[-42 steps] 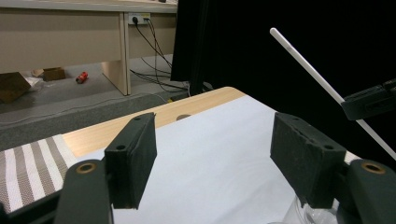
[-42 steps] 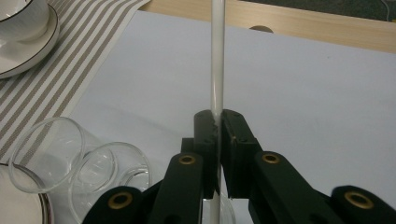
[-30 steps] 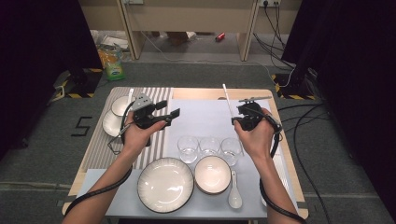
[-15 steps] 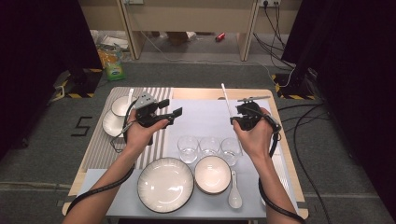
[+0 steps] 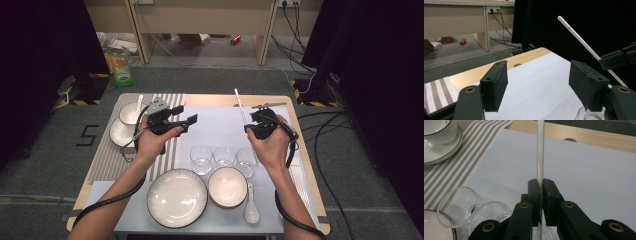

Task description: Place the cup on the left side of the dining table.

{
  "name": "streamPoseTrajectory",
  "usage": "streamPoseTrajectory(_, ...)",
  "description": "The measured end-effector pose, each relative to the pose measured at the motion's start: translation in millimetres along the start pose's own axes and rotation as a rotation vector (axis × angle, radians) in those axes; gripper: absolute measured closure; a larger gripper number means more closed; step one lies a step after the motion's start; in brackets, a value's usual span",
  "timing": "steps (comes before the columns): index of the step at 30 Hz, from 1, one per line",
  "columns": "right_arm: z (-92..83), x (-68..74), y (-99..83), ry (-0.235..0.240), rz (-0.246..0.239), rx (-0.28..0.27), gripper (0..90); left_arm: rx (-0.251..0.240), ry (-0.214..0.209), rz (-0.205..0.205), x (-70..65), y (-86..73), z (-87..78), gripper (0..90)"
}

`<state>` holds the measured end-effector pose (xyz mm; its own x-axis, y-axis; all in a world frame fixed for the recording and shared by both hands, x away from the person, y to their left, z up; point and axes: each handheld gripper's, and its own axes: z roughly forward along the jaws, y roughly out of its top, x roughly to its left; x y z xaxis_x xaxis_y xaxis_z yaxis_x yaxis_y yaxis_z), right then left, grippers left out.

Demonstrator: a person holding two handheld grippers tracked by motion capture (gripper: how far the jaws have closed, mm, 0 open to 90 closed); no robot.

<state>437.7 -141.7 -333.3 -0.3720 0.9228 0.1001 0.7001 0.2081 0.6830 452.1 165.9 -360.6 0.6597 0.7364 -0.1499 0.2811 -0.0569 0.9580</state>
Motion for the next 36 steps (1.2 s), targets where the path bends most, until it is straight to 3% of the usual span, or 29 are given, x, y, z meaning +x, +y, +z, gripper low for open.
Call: streamPoseTrajectory(36, -0.5, 6.4, 3.0, 0.011, -0.010, -0.023, 85.4, 0.020, -0.035, 0.000, -10.1, 9.8, 20.1, 30.9)
